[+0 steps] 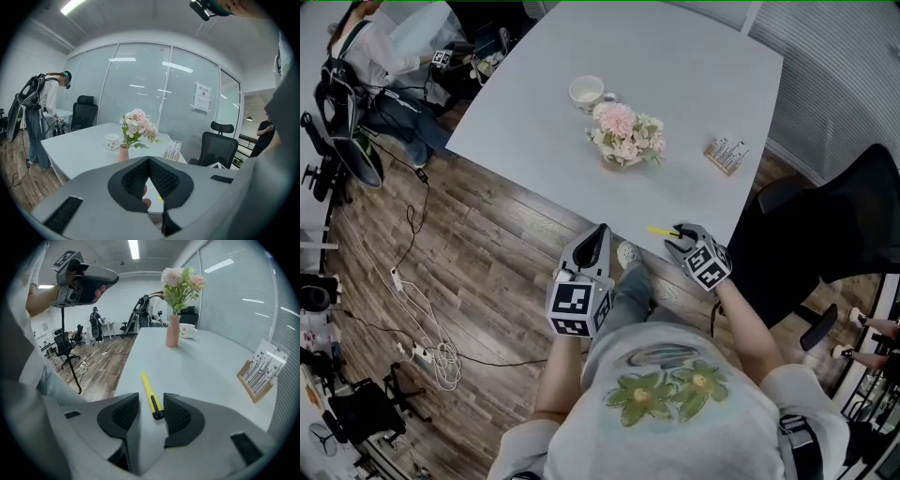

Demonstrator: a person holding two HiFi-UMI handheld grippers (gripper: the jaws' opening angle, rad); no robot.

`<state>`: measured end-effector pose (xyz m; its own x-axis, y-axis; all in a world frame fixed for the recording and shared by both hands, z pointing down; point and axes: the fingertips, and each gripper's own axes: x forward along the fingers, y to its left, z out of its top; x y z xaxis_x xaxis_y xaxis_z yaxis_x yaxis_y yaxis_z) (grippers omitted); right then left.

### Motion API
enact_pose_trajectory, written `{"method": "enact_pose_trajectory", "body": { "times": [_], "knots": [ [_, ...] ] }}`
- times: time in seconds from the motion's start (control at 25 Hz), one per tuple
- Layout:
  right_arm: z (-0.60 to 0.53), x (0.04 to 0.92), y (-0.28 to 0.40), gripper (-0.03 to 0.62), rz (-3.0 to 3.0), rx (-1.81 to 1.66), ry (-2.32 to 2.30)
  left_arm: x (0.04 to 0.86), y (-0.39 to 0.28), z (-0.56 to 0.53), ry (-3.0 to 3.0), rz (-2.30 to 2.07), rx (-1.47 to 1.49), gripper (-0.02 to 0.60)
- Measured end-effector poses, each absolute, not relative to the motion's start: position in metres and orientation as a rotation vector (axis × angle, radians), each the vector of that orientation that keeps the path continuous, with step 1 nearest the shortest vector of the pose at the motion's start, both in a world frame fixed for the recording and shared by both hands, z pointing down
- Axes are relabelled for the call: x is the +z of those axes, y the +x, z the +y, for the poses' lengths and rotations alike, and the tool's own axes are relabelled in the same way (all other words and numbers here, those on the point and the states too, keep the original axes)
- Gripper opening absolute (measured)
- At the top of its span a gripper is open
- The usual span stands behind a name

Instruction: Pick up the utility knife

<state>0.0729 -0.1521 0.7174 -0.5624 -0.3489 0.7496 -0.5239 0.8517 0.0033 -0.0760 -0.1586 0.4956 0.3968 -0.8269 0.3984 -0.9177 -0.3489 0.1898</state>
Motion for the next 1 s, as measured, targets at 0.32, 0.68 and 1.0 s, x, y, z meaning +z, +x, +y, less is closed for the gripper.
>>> {"method": "enact_pose_trajectory", "body": {
  "times": [0.32, 0.68, 1.0],
  "knots": [
    [-0.1544, 0.7142, 0.0782, 0.069, -2.208, 0.266, 0.664, 0.4944, -0.0765, -0.1561, 2.279, -1.508, 0.327, 0.002],
    [-0.1551, 0.7191, 0.0773, 0.067, -2.179, 0.286, 0.672, 0.4972, -0.0792, -0.1557, 2.279, -1.512, 0.336, 0.002],
    [-0.1541, 0.7157, 0.0812, 0.067, -2.180, 0.291, 0.679, 0.4972, -0.0778, -0.1549, 2.281, -1.512, 0.338, 0.002]
  ]
}}
